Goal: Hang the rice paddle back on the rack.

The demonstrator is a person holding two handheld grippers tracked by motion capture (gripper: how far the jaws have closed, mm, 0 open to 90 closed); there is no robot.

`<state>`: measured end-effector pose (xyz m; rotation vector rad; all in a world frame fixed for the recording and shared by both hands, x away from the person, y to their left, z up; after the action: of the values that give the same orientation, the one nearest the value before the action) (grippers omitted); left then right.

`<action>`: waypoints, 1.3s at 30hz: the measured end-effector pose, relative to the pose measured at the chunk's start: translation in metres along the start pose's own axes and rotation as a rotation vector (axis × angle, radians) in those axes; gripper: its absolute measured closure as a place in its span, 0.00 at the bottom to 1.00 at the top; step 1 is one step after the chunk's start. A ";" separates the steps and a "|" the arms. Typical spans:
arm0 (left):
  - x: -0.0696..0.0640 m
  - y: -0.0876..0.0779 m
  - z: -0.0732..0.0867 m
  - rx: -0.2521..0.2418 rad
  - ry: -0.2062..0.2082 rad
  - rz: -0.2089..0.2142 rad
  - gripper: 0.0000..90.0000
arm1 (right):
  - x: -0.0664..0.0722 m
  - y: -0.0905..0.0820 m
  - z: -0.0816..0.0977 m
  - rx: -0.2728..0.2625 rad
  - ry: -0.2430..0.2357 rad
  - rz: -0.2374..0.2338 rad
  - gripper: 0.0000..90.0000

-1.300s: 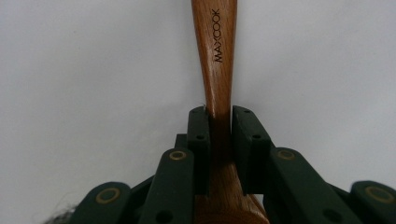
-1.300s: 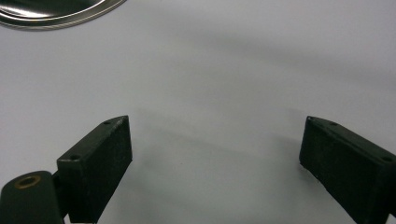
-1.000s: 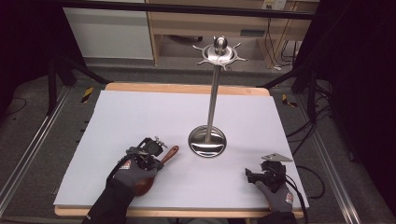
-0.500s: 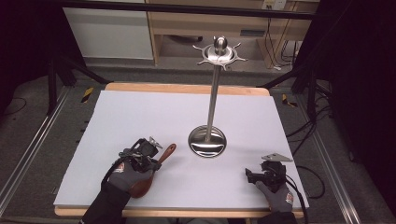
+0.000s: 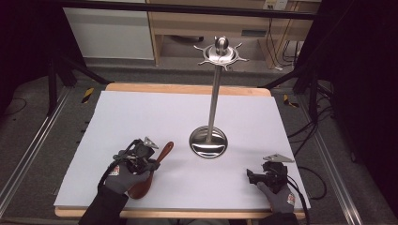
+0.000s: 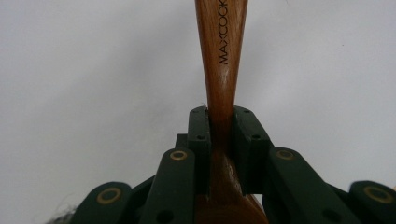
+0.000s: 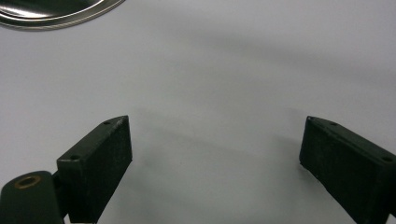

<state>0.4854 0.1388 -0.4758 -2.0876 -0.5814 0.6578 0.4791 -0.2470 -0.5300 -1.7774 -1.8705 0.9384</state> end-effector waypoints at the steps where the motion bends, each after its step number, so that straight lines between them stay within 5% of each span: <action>1: 0.000 -0.001 0.000 -0.004 0.000 0.002 0.86 | 0.000 0.000 0.000 0.000 -0.002 0.001 0.11; 26: -0.006 -0.032 0.001 -0.163 0.004 -0.008 0.86 | -0.001 -0.001 0.000 0.002 0.005 0.003 0.11; 39: -0.010 -0.054 -0.016 -0.323 0.026 -0.054 0.86 | -0.001 -0.001 0.000 0.002 0.013 0.004 0.11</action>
<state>0.4785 0.1521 -0.4203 -2.3650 -0.7678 0.5314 0.4785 -0.2476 -0.5292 -1.7826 -1.8577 0.9272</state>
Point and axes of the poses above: each handheld gripper's, and its own axes: y roughly forward along the jaws, z roughly out of its underside, x roughly to its left, the point moved 7 cm from there along y, roughly forward along the jaws, and after that the axes turned 14 degrees about z, right-handed, at the moved point
